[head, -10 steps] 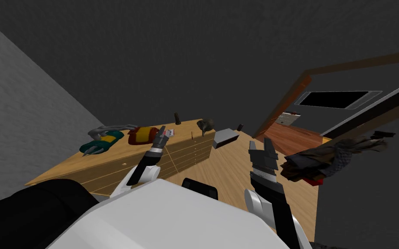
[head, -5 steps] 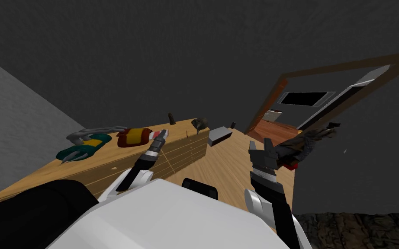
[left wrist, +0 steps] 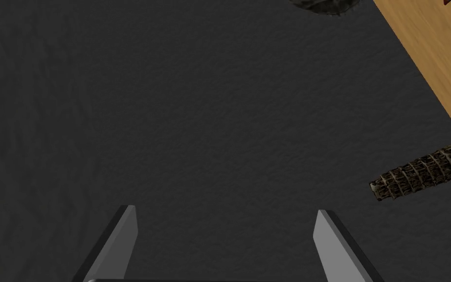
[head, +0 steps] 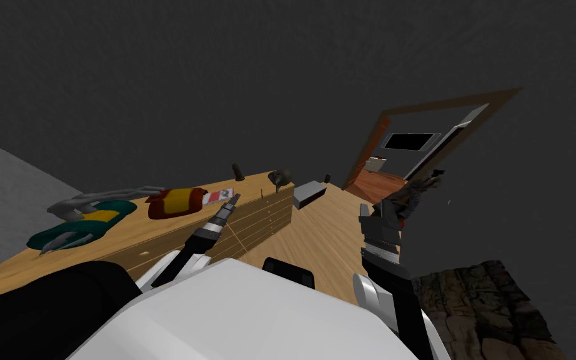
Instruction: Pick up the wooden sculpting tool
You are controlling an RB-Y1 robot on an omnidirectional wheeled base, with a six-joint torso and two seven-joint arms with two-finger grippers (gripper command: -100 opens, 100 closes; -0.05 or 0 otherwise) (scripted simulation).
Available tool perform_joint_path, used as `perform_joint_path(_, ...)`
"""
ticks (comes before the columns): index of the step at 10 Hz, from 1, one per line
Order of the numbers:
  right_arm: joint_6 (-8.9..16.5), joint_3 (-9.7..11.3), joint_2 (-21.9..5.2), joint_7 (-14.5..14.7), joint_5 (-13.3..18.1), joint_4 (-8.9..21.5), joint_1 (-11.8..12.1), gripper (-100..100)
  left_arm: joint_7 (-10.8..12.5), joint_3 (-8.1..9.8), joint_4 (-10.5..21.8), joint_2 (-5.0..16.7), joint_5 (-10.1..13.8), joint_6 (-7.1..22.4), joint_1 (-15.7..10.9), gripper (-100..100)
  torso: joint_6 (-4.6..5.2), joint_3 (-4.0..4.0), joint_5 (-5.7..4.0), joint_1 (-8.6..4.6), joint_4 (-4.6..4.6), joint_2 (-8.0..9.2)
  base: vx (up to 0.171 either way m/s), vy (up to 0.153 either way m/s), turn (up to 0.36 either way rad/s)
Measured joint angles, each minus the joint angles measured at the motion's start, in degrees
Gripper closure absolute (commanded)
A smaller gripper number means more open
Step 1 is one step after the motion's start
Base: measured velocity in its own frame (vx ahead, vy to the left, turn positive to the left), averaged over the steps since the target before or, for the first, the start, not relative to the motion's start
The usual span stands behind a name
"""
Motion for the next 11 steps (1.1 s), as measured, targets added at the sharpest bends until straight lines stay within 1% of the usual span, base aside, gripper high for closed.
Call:
perform_joint_path(1,0.0,0.0,0.0,0.0,0.0,0.0,0.0,0,-1.5,0.49,0.6,1.2,-0.6,0.0,1.5,-100,0.04,-0.03,-0.01,-0.07,-0.01,-0.04,-0.015,-0.064,-0.131)
perform_joint_path(2,0.0,0.0,0.0,0.0,0.0,0.0,0.0,0,-3.0,0.59,0.5,1.7,-0.9,0.3,2.3,-100,-0.01,-0.04,-0.01,-0.01,-0.02,-0.07,-0.003,-0.078,-0.295)
perform_joint_path(3,0.0,0.0,0.0,0.0,0.0,0.0,0.0,0,-4.7,0.76,0.4,2.5,-1.7,1.1,3.8,-100,0.04,-0.07,-0.01,-0.05,-0.03,-0.11,-0.005,-0.063,-0.119)
perform_joint_path(4,0.0,0.0,0.0,0.0,0.0,0.0,0.0,0,-6.1,1.20,0.4,3.3,-2.0,1.3,4.9,-100,-0.02,-0.06,0.00,0.00,-0.03,-0.11,-0.007,-0.084,-0.315)
perform_joint_path(5,0.0,0.0,0.0,0.0,0.0,0.0,0.0,0,-7.7,1.65,0.4,4.3,-2.6,1.8,6.5,-100,0.04,-0.06,-0.01,-0.06,-0.03,-0.10,-0.007,-0.062,-0.132)
perform_joint_path(6,0.0,0.0,0.0,0.0,0.0,0.0,0.0,0,-9.2,1.91,0.6,4.9,-3.0,2.0,7.5,-100,-0.02,-0.06,0.00,0.01,-0.02,-0.10,0.009,-0.079,-0.263)
perform_joint_path(7,0.0,0.0,0.0,0.0,0.0,0.0,0.0,0,-10.8,2.32,0.5,5.8,-3.7,2.3,9.5,-100,0.03,-0.08,-0.01,-0.04,-0.03,-0.13,0.014,-0.053,-0.162)
perform_joint_path(8,0.0,0.0,0.0,0.0,0.0,0.0,0.0,0,-12.4,2.63,0.4,6.5,-4.1,2.9,10.5,-100,-0.01,-0.09,0.00,0.04,-0.03,-0.15,0.015,-0.057,-0.326)
perform_joint_path(9,0.0,0.0,0.0,0.0,0.0,0.0,0.0,0,-14.0,2.97,0.6,7.4,-4.9,3.2,12.4,-100,0.03,-0.09,0.01,0.04,-0.04,-0.16,0.015,-0.040,-0.155)
perform_joint_path(10,0.0,0.0,0.0,0.0,0.0,0.0,0.0,0,-15.7,3.03,0.8,7.9,-5.4,3.6,13.3,-100,-0.02,-0.09,0.02,0.10,-0.04,-0.16,0.011,-0.017,0.033)
perform_joint_path(11,0.0,0.0,0.0,0.0,0.0,0.0,0.0,0,-16.7,3.08,1.0,8.1,-5.5,3.7,13.6,-100,-0.04,-0.09,0.04,0.17,-0.03,-0.15,0.023,-0.042,-0.301)
